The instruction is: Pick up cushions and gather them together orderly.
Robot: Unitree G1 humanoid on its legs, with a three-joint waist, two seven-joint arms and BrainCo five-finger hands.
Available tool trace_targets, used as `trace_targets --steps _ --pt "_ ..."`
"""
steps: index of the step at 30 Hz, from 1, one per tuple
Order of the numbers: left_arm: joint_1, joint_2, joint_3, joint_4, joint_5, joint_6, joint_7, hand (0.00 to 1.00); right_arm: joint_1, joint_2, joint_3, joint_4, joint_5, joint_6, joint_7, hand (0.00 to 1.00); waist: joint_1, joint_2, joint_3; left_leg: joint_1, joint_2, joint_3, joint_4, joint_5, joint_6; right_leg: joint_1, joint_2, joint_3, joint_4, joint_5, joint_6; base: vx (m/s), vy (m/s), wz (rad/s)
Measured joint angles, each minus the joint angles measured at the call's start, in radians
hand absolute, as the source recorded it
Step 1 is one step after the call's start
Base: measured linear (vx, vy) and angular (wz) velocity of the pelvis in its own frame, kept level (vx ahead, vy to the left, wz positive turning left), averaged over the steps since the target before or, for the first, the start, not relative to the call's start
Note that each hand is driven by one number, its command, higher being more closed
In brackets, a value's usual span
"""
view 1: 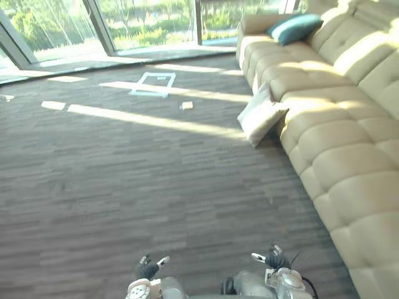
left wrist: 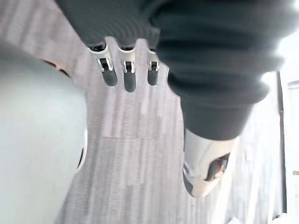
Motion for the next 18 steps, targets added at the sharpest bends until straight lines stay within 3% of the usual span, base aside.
trace_targets --steps 1,3,4,5,6,7,8,9,10,11,12,13,15,18 --pt "0.0 -0.001 0.001 -0.004 0.0 -0.002 0.0 0.0 0.002 0.002 0.001 0.001 0.0 0.001 0.0 0.0 0.001 0.0 0.001 -0.02 -0.002 0.012 -0.039 -0.002 0.004 0.019 0.0 0.004 -0.015 -0.003 0.005 0.67 0.01 -0.29" --pt "-0.007 -0.003 0.0 -0.009 -0.015 -0.006 0.002 0.0 -0.007 0.004 -0.002 0.034 -0.002 0.002 -0.004 0.0 0.015 -0.001 0.004 -0.069 -0.077 0.02 -0.344 0.003 0.002 0.106 -0.019 0.027 -0.074 -0.015 0.036 0.6 0.096 -0.39" --pt "-0.013 -0.002 -0.009 -0.006 -0.017 -0.007 0.002 0.0 -0.006 0.004 -0.002 0.042 -0.002 0.001 -0.005 0.0 0.025 -0.003 0.008 -0.079 -0.13 -0.01 -0.535 0.045 -0.008 0.159 -0.032 0.043 -0.115 -0.027 0.055 0.62 0.156 -0.46" --pt "-0.014 -0.002 -0.014 -0.006 -0.018 -0.009 0.003 0.0 -0.005 0.003 -0.001 0.048 -0.002 0.001 -0.006 0.0 0.031 -0.003 0.007 -0.079 -0.151 -0.02 -0.619 0.077 -0.013 0.181 -0.034 0.052 -0.133 -0.033 0.067 0.74 0.224 -0.61" --pt "-0.014 0.0 -0.028 -0.004 -0.022 -0.015 0.003 0.0 -0.005 -0.008 0.001 0.068 -0.002 -0.001 -0.006 0.0 0.042 0.004 0.005 -0.081 -0.172 -0.046 -0.7 0.173 0.01 0.222 -0.03 0.082 -0.16 -0.048 0.092 0.76 0.295 -0.68" --pt "-0.028 0.016 -0.045 0.006 -0.024 -0.014 0.002 0.0 -0.007 0.005 0.002 0.083 -0.003 0.001 -0.007 0.0 0.05 -0.021 -0.009 -0.083 -0.21 -0.058 -0.65 0.197 0.097 0.241 -0.065 0.106 -0.139 -0.047 0.113 0.65 0.256 -0.52" --pt "-0.032 0.025 -0.05 0.01 -0.02 -0.013 0.0 0.0 -0.004 0.01 0.002 0.082 -0.003 -0.002 -0.008 0.0 0.045 -0.035 -0.014 -0.081 -0.221 -0.06 -0.647 0.184 0.106 0.226 -0.081 0.106 -0.112 -0.041 0.12 0.8 0.325 -0.2" --pt "-0.037 0.042 -0.057 0.02 -0.017 -0.014 -0.002 0.0 0.005 0.016 -0.002 0.085 -0.004 -0.003 -0.007 0.0 0.038 -0.062 -0.017 -0.074 -0.252 -0.058 -0.631 0.139 0.128 0.156 -0.121 0.117 0.058 -0.029 0.141 0.4 0.157 0.13" --pt "-0.04 0.047 -0.057 0.024 -0.017 -0.014 -0.002 0.0 0.012 0.017 -0.002 0.087 -0.004 -0.003 -0.007 0.0 0.036 -0.07 -0.014 -0.064 -0.265 -0.061 -0.625 0.122 0.136 0.127 -0.137 0.127 0.143 -0.017 0.16 0.65 0.253 0.24" --pt "-0.05 0.057 -0.059 0.036 -0.017 -0.013 -0.003 0.0 0.017 0.018 -0.003 0.088 -0.003 -0.003 -0.008 0.0 0.035 -0.089 -0.007 -0.032 -0.289 -0.056 -0.619 0.089 0.141 0.056 -0.168 0.152 0.324 0.035 0.194 0.49 0.165 0.29" --pt "-0.061 0.067 -0.064 0.053 -0.016 -0.006 0.0 0.0 0.017 0.019 -0.004 0.087 -0.004 -0.004 -0.009 0.0 0.031 -0.105 0.003 0.029 -0.318 -0.057 -0.618 0.045 0.146 -0.037 -0.198 0.191 0.582 0.133 0.221 0.74 0.22 0.29" --pt "-0.065 0.067 -0.066 0.065 -0.016 0.008 0.004 0.0 0.013 0.013 -0.001 0.077 -0.006 -0.006 -0.006 0.0 0.028 -0.101 0.01 0.117 -0.332 -0.061 -0.624 0.002 0.151 -0.105 -0.221 0.185 0.762 0.135 0.213 0.62 0.147 0.14" --pt "-0.056 0.056 -0.07 0.073 -0.015 0.008 0.004 0.0 0.018 -0.001 0.0 0.062 -0.029 -0.014 -0.004 0.0 0.025 -0.071 0.021 0.227 -0.329 -0.063 -0.654 -0.043 0.151 -0.174 -0.225 0.156 0.848 0.105 0.17 0.58 0.102 -0.01" --pt "-0.038 0.057 -0.099 0.094 -0.015 0.008 0.002 0.0 0.01 -0.005 -0.001 0.019 -0.04 -0.033 -0.005 0.0 -0.011 -0.051 0.014 0.389 -0.316 -0.082 -0.762 -0.075 0.135 -0.35 -0.21 0.041 0.732 0.023 0.129 0.62 0.02 0.2"
